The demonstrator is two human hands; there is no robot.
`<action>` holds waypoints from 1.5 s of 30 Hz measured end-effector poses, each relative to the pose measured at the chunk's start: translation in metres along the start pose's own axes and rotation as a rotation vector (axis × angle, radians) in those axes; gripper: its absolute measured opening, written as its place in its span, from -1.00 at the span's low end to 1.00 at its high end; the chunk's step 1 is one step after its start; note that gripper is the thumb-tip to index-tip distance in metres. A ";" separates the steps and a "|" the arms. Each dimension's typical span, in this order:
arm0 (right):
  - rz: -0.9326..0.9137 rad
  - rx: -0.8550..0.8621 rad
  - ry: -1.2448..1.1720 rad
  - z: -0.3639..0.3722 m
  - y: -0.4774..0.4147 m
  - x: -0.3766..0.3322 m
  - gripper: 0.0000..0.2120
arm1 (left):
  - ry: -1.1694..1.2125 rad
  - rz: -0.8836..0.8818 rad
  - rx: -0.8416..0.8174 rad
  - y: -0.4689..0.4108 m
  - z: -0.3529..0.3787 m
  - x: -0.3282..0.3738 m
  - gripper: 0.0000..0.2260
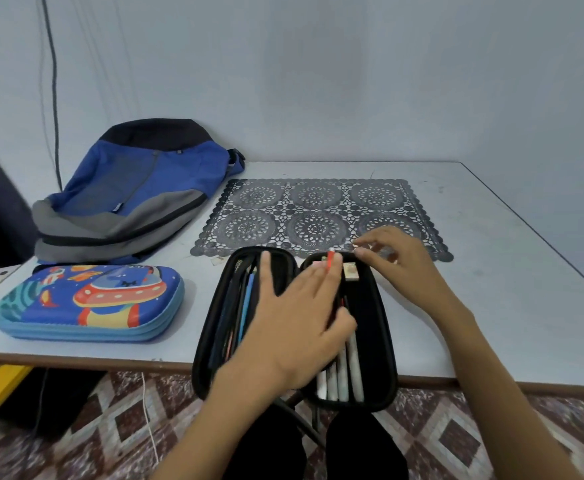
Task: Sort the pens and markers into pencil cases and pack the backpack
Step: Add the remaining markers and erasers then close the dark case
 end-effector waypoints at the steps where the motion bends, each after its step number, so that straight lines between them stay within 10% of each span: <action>1: 0.015 0.013 -0.011 -0.001 0.000 0.001 -0.89 | -0.046 0.005 -0.009 -0.004 0.010 0.005 -0.25; 14: -0.019 -0.140 0.057 0.012 0.008 0.001 -0.65 | -0.042 -0.014 -0.108 -0.002 0.036 0.011 -0.33; 22: 0.001 -0.131 0.060 0.012 0.010 0.002 -0.70 | 0.587 -0.252 0.402 0.046 -0.038 -0.083 -0.58; 33: 0.043 -0.094 0.051 0.011 0.009 0.003 -0.84 | 0.846 -0.543 0.201 0.102 -0.041 -0.111 -0.66; 45: 0.182 -0.051 0.083 0.016 -0.013 0.007 -0.77 | 0.726 -0.463 0.274 0.083 -0.031 -0.120 -0.78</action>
Point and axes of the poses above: each hand's wrist, its own y-axis away from the middle knuckle, its own z-axis out of the palm, x = y × z, the point moved 3 cm from there along -y, towards the middle knuckle, and after that the axes turned 14 degrees about y, right-handed, at the moved point
